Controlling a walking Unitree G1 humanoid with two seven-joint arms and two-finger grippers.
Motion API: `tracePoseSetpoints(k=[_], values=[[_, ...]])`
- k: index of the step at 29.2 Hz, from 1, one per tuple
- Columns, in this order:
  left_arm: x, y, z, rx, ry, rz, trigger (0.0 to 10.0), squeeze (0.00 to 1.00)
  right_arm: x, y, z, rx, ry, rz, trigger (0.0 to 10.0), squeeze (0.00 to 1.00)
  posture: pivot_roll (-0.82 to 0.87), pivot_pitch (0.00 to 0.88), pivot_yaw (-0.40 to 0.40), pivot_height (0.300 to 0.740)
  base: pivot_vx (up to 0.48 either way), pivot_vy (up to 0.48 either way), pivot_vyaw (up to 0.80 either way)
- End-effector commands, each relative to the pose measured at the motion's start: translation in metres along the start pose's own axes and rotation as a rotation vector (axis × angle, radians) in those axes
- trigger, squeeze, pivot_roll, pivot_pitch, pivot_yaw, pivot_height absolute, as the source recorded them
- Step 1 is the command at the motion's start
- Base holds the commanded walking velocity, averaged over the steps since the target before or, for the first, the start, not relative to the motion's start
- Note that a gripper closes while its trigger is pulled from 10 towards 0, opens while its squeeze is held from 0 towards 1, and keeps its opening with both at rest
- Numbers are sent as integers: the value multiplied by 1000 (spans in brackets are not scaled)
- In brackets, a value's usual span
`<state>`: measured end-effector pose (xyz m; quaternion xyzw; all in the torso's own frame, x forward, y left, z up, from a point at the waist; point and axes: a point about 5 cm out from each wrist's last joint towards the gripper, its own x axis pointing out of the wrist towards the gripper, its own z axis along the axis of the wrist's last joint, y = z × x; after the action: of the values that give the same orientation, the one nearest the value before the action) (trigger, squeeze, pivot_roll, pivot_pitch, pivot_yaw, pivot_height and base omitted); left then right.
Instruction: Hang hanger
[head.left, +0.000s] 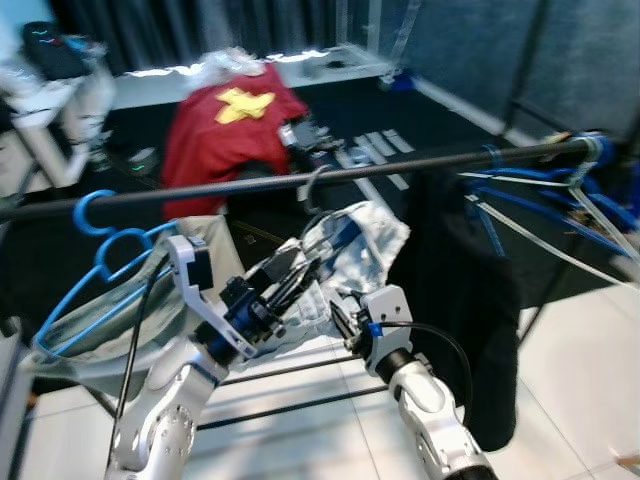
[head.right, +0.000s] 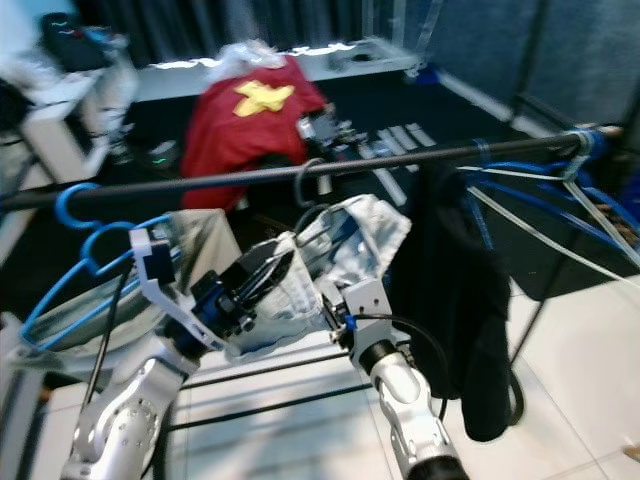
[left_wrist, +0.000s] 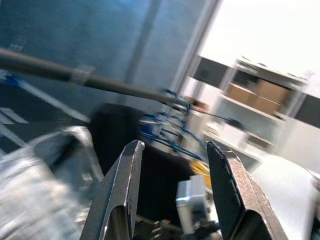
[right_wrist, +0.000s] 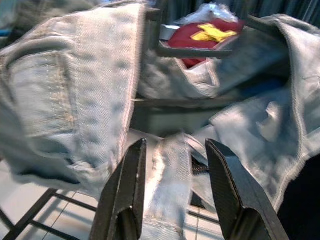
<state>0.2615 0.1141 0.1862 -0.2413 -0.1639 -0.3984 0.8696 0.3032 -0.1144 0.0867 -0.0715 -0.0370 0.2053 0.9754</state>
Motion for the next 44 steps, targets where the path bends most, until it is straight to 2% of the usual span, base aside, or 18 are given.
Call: tracePoseSetpoints(k=[1,11,14,16,19,20,23,26,30,32,34,35,38,39,40,41,43,44], values=[[-3,1,-1,0,21,6,10000,0,0,7,0,15,-7,19,10000,0,-74,40,5,740,0,0,800],[-3,3,-5,-48,77,30,10000,0,-3,5,-1,9,-7,9,10000,0,-80,48,10,740,0,0,800],[-2,13,2,-4,27,113,10000,0,-3,4,0,8,-13,6,10000,0,-82,49,11,740,0,0,800],[-2,13,2,-4,27,113,10000,0,-3,4,0,8,-13,6,10000,0,-82,49,11,740,0,0,800],[-3,36,15,84,-35,290,10000,0,-4,3,2,5,-28,4,10000,0,-80,49,10,740,0,0,800],[-3,36,15,84,-35,290,10000,0,-4,3,2,5,-28,4,10000,0,-80,49,10,740,0,0,800],[-6,51,15,189,20,408,10000,0,-4,1,6,-1,-46,3,10000,0,-82,49,14,740,0,0,800],[-6,51,15,189,20,408,10000,0,-4,1,6,-1,-46,3,10000,0,-82,49,14,740,0,0,800],[-10,60,4,248,114,479,10000,0,-6,-3,6,7,-50,-18,10000,0,-86,49,19,740,0,0,400],[-12,62,-4,257,150,497,10000,0,-10,-14,0,-18,-15,-114,10000,0,-89,50,20,740,0,0,0],[-12,62,-4,257,150,497,10000,0,-10,-14,0,-18,-15,-114,10000,0,-89,50,20,740,0,0,0],[-13,61,-6,244,146,485,10000,0,-14,-25,-5,-52,22,-201,10000,0,-90,50,21,740,0,0,0],[-13,61,-6,244,146,485,10000,0,-14,-25,-5,-52,22,-201,10000,0,-90,50,21,740,0,0,0],[-12,57,-7,233,136,451,10000,0,-24,-45,-11,-88,72,-376,10000,0,-88,48,20,740,0,0,0],[-12,57,-7,233,136,451,10000,0,-24,-45,-11,-88,72,-376,10000,0,-88,48,20,740,0,0,0],[-11,53,-8,221,127,412,10000,0,-37,-63,-15,-97,98,-541,10000,0,-90,46,21,740,0,0,0],[-11,53,-8,221,127,412,10000,0,-37,-63,-15,-97,98,-541,10000,0,-90,46,21,740,0,0,0],[-9,49,-9,215,127,374,10000,0,-51,-77,-18,-110,123,-686,10000,0,-91,43,21,740,0,0,0]])
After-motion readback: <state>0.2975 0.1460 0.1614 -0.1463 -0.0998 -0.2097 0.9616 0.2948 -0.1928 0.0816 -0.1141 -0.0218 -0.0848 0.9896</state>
